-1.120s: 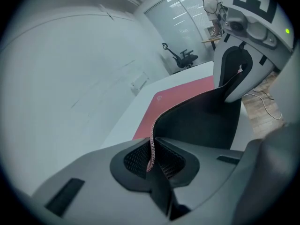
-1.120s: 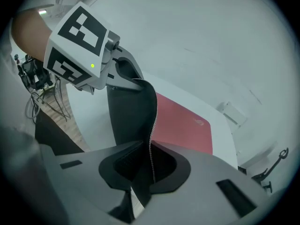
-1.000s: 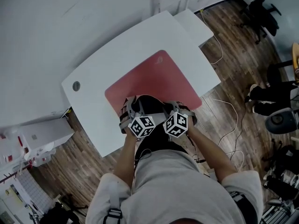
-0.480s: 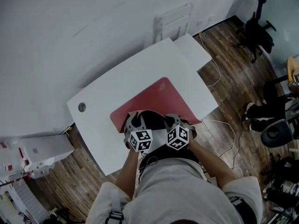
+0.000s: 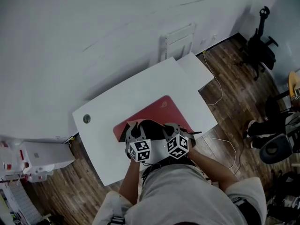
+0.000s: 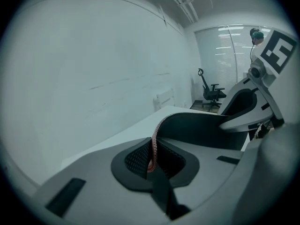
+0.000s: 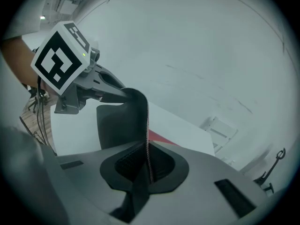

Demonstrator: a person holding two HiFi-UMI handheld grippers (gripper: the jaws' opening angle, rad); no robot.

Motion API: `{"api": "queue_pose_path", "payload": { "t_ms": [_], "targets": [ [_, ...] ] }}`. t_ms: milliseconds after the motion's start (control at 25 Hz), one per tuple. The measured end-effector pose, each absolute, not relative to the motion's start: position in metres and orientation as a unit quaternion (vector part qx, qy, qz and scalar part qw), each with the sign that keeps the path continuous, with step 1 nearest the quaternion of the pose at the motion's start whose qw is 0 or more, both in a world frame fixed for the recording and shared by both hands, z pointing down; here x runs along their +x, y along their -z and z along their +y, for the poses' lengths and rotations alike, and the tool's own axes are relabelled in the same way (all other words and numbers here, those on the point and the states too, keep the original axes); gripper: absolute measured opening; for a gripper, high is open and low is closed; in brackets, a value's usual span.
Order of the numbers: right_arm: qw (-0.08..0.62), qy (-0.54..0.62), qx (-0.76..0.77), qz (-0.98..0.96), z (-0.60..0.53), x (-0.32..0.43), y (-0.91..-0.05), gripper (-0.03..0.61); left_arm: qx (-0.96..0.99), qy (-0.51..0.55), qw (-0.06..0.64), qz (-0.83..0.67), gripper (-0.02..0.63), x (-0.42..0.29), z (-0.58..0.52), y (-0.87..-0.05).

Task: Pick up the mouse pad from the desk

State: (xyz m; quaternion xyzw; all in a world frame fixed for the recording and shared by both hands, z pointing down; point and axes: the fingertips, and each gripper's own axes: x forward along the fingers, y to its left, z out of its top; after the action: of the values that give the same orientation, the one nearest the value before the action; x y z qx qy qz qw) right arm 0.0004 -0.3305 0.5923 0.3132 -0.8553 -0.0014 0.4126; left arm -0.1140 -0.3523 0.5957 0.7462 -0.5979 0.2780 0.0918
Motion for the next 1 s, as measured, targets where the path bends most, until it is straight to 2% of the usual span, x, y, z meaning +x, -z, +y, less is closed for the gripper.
{"api": "queue_pose_path", "payload": {
  "t_ms": [800,1000],
  "targets": [
    [0.346,0.020,0.333,-0.877,-0.373,0.001,-0.530,0.051,0.737,-0.207,0.070,-0.640,0.028,-0.115,-0.393,-0.524],
    [0.319,0.027,0.346,-0.882,-0.387,0.002,-0.503,0.051,0.741,-0.181,0.049,-0.645,0.028,-0.114,-0.405,-0.480]
  ]
}}
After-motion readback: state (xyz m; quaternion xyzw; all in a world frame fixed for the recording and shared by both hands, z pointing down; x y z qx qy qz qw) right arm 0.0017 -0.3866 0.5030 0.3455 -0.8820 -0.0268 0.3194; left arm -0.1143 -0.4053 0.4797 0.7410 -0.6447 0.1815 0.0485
